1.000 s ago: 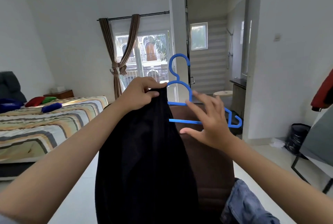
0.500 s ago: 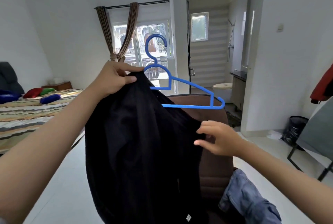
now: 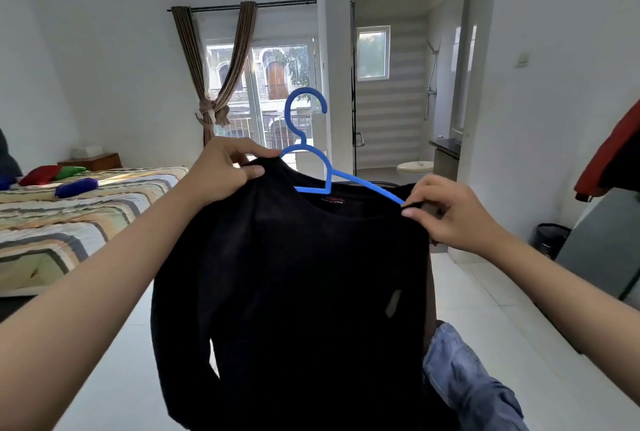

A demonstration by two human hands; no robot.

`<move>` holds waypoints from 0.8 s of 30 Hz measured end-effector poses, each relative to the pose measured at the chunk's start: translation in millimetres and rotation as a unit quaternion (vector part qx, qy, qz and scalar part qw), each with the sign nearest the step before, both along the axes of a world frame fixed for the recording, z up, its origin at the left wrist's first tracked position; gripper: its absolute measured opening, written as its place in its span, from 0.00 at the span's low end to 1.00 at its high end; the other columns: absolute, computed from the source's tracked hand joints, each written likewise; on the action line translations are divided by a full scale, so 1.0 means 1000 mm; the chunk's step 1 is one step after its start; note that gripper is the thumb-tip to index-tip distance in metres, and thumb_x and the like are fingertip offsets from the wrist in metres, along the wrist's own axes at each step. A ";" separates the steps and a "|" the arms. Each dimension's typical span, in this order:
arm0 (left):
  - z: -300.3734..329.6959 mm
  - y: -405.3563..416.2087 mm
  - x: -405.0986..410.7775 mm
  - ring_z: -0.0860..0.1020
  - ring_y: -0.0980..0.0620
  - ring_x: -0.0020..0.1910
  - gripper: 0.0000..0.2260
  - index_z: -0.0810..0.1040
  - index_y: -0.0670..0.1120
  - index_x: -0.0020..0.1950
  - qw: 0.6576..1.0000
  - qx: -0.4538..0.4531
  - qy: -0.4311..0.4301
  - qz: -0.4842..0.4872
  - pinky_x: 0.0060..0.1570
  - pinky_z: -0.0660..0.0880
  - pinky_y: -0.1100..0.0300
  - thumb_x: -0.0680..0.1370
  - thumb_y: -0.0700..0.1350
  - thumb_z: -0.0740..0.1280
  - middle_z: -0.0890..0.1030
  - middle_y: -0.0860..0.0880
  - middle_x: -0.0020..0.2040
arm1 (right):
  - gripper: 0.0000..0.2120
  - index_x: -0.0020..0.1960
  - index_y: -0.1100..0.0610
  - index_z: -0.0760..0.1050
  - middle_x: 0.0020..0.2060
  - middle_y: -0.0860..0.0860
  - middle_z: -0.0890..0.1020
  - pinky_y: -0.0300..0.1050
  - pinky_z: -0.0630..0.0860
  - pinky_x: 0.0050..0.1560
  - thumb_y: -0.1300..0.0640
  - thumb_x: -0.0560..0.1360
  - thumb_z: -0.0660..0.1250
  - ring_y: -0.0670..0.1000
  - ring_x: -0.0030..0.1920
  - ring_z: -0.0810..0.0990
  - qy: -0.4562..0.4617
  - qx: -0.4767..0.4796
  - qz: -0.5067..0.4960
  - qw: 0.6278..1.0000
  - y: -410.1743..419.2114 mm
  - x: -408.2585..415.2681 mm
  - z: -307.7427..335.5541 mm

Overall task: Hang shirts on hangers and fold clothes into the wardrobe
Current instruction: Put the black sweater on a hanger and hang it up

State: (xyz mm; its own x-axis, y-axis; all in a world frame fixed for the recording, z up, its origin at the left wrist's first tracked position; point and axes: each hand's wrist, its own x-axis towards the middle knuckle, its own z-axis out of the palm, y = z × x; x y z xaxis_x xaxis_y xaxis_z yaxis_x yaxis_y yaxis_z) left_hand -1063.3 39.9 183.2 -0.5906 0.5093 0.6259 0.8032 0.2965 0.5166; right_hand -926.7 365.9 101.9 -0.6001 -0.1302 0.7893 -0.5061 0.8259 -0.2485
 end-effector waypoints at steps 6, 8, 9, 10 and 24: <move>-0.011 0.025 0.015 0.74 0.54 0.39 0.22 0.81 0.57 0.47 0.998 0.016 -0.012 -0.055 0.42 0.69 0.74 0.71 0.29 0.69 0.81 0.67 0.40 | 0.20 0.60 0.58 0.77 0.37 0.43 0.75 0.31 0.71 0.48 0.57 0.70 0.75 0.44 0.40 0.75 0.028 -0.024 -0.046 0.998 -0.023 -0.004 0.007; -0.013 0.031 0.018 0.75 0.53 0.40 0.21 0.81 0.57 0.47 0.997 0.021 -0.020 -0.071 0.44 0.71 0.73 0.71 0.29 0.69 0.82 0.66 0.40 | 0.20 0.61 0.59 0.77 0.36 0.43 0.74 0.34 0.72 0.47 0.57 0.70 0.74 0.43 0.38 0.73 0.028 0.002 -0.070 0.997 -0.028 -0.007 0.011; -0.013 0.033 0.018 0.76 0.52 0.41 0.21 0.81 0.57 0.47 0.997 0.022 -0.023 -0.075 0.45 0.71 0.73 0.71 0.29 0.69 0.82 0.65 0.40 | 0.17 0.58 0.60 0.79 0.36 0.45 0.74 0.38 0.72 0.45 0.59 0.71 0.74 0.45 0.38 0.73 0.035 0.016 -0.083 0.996 -0.029 -0.009 0.013; -0.013 0.035 0.019 0.77 0.52 0.42 0.21 0.82 0.57 0.47 0.996 0.023 -0.025 -0.077 0.45 0.72 0.72 0.71 0.29 0.69 0.82 0.65 0.41 | 0.13 0.55 0.60 0.81 0.35 0.46 0.75 0.41 0.72 0.43 0.60 0.71 0.73 0.47 0.37 0.72 0.041 0.028 -0.095 0.994 -0.029 -0.011 0.015; -0.029 0.005 0.002 0.81 0.57 0.46 0.19 0.85 0.55 0.46 0.992 0.080 -0.079 -0.053 0.55 0.77 0.62 0.70 0.29 0.71 0.85 0.59 0.41 | 0.09 0.51 0.55 0.83 0.34 0.46 0.74 0.38 0.67 0.40 0.58 0.71 0.73 0.47 0.36 0.70 0.043 0.035 -0.144 0.988 -0.004 -0.008 0.030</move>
State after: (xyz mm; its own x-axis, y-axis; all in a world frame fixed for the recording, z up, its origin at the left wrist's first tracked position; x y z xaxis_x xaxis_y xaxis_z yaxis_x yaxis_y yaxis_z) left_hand -1061.3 45.2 154.2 -0.6369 0.4753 0.6070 0.7301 0.1189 0.6730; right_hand -935.0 361.6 131.7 -0.5510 -0.0203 0.8343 -0.2644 0.9525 -0.1514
